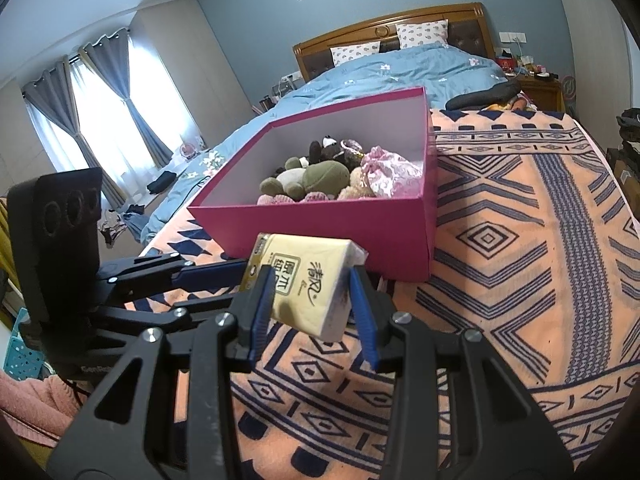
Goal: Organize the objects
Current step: 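Carry the yellow tissue pack over the magenta box with the left gripper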
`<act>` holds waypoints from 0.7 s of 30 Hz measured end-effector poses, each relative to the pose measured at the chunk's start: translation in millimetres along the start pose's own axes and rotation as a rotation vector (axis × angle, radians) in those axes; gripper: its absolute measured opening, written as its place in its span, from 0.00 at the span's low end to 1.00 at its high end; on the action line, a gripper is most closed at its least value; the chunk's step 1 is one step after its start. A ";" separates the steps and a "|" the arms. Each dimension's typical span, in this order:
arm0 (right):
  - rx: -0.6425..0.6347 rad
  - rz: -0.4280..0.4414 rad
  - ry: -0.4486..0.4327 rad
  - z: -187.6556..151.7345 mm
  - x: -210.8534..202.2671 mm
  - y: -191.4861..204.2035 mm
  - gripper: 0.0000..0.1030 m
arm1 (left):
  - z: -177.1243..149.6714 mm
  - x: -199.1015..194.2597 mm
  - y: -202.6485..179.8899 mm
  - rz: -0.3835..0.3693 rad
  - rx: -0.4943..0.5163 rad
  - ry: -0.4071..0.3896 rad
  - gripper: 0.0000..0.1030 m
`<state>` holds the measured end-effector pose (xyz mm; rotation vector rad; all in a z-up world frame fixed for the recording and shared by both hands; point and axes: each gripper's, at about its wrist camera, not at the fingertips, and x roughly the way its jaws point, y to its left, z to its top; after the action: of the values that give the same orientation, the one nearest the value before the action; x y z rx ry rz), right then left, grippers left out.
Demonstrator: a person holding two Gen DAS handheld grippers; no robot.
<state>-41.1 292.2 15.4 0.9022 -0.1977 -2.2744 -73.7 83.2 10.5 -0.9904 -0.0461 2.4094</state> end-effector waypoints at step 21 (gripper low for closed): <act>-0.016 0.005 -0.031 24.5 2.4 -0.7 0.40 | 23.4 2.5 7.8 0.019 0.006 -0.020 0.35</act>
<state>-58.7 288.8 32.1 0.8582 -0.1952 -2.2832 -94.2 81.6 24.3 -0.9686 -0.0362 2.4354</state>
